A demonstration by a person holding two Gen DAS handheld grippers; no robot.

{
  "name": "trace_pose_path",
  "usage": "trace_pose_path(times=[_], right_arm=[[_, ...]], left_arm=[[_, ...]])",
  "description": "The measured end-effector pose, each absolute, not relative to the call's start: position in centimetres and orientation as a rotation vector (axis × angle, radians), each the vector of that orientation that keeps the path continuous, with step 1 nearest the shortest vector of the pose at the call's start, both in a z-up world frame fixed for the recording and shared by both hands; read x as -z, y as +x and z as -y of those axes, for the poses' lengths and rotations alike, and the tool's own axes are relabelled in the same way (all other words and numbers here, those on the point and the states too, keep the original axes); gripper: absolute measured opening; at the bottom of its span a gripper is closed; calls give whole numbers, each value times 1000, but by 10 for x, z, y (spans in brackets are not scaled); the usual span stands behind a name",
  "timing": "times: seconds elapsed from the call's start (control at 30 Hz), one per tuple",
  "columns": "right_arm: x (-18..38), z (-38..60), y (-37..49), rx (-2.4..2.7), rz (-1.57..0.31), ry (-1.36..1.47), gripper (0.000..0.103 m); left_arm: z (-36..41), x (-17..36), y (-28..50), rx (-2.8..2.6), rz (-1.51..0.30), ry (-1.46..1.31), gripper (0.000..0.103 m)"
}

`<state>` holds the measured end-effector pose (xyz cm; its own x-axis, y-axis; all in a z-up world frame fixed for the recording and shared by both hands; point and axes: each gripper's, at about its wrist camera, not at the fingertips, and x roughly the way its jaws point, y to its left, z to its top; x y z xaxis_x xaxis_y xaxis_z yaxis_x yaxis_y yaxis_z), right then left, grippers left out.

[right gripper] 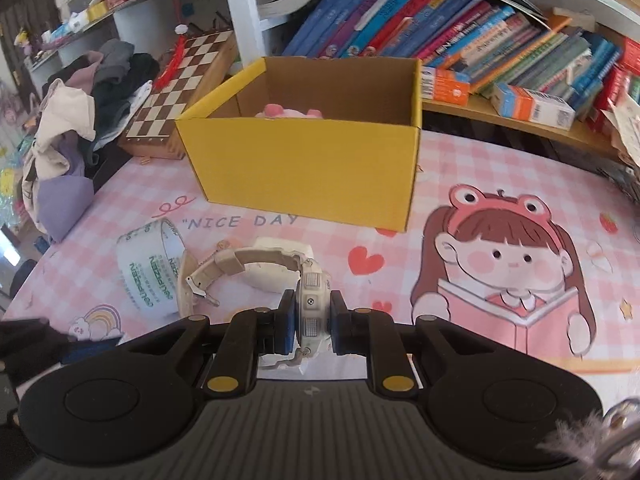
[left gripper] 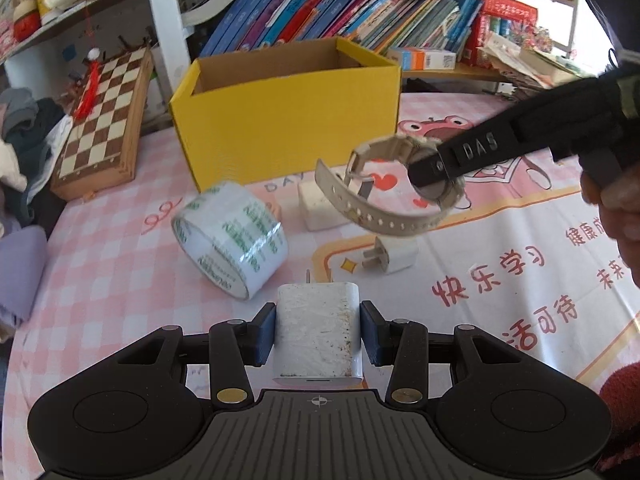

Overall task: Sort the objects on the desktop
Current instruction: 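Lift the charger with the left tool while the right tool lifts the watch toward the box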

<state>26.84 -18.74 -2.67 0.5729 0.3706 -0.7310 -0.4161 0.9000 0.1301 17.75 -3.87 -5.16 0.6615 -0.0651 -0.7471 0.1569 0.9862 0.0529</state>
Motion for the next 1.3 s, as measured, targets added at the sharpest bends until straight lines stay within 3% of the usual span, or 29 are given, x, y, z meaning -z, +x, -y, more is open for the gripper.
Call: trace_pose_path(times=[1.3], right_arm=[[-10, 212, 209, -360, -843, 88, 16]], left_arm=[[20, 0, 144, 256, -682, 115, 42]])
